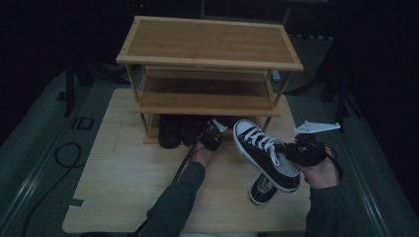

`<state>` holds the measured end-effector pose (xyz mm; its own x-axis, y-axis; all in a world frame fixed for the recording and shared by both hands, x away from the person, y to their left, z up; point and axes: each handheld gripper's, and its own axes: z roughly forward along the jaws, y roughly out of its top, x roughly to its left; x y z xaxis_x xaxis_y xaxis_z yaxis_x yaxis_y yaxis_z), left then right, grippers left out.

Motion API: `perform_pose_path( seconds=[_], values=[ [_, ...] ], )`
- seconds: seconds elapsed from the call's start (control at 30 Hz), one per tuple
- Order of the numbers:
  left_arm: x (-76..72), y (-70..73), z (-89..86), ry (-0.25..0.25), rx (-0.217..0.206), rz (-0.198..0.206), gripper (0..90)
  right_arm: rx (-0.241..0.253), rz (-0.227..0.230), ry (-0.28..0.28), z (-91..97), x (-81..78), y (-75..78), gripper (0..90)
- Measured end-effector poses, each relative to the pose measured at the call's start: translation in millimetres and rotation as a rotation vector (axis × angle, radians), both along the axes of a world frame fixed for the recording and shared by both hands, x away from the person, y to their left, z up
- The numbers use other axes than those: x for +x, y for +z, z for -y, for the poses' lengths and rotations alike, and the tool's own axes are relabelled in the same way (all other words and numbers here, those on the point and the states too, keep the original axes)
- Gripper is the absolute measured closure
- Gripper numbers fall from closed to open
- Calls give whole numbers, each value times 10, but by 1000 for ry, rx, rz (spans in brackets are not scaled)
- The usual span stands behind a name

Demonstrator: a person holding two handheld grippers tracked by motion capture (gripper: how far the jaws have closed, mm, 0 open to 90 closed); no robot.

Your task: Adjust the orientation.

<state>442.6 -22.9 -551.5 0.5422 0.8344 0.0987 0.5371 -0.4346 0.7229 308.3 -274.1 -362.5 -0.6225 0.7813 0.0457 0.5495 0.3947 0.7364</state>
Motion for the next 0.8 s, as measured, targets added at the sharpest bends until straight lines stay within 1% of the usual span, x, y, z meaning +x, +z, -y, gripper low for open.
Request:
perform_pose_path(
  seconds=[0.4, 0.43, 0.5, 0.6, 0.8],
  values=[
    [2, 2, -2, -4, -3, -5, 900, 22, 29, 24, -45, 44, 224, 871],
    [2, 8, -6, 1, 10, 2, 900, 27, 33, 27, -51, 56, 240, 871],
    [-1, 10, -4, 9, 16, 6, 900, 36, 37, 30, -65, 83, 270, 871],
    [1, 5, -2, 1, 6, 1, 900, 47, 42, 35, -95, 138, 315, 871],
    [3, 6, -4, 1, 6, 0, 900, 50, 53, 45, -196, 290, 396, 871]
  ],
)
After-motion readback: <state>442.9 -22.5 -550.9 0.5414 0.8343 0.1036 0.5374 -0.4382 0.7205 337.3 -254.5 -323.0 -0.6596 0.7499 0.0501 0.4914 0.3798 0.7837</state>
